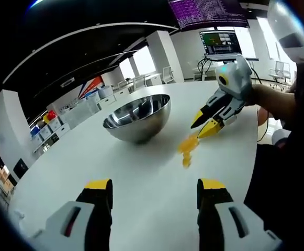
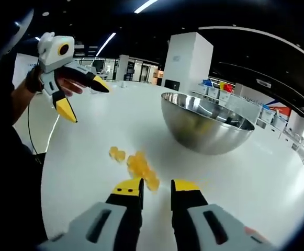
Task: Pick up the QQ candy scattered on the table and place it into the stainless steel bowl on the table
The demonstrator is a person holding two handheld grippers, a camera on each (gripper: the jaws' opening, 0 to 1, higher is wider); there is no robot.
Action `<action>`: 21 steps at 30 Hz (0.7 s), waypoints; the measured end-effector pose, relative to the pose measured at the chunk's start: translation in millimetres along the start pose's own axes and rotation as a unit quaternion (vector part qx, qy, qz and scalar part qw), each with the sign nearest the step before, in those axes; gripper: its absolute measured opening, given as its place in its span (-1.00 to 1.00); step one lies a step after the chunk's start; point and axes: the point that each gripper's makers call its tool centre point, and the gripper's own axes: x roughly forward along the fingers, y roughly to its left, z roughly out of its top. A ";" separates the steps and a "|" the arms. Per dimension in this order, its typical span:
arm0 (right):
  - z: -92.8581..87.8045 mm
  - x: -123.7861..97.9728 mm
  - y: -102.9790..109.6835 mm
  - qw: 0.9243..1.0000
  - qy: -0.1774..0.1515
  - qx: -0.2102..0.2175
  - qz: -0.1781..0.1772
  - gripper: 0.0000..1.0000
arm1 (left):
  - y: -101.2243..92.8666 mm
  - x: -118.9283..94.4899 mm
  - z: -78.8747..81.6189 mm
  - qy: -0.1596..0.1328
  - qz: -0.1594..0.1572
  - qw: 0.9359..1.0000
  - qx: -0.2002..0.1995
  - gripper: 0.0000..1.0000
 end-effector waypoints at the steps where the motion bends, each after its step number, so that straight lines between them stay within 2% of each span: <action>1: 0.3 0.3 -0.7 1.000 -0.001 -0.002 -0.001 -0.67 | 0.0 0.0 -0.5 0.000 0.000 1.000 0.000 0.30; 21: -4.2 3.5 2.3 1.000 0.004 -0.015 0.002 -0.85 | -4.2 -1.6 -3.6 0.004 -0.002 1.000 0.002 0.29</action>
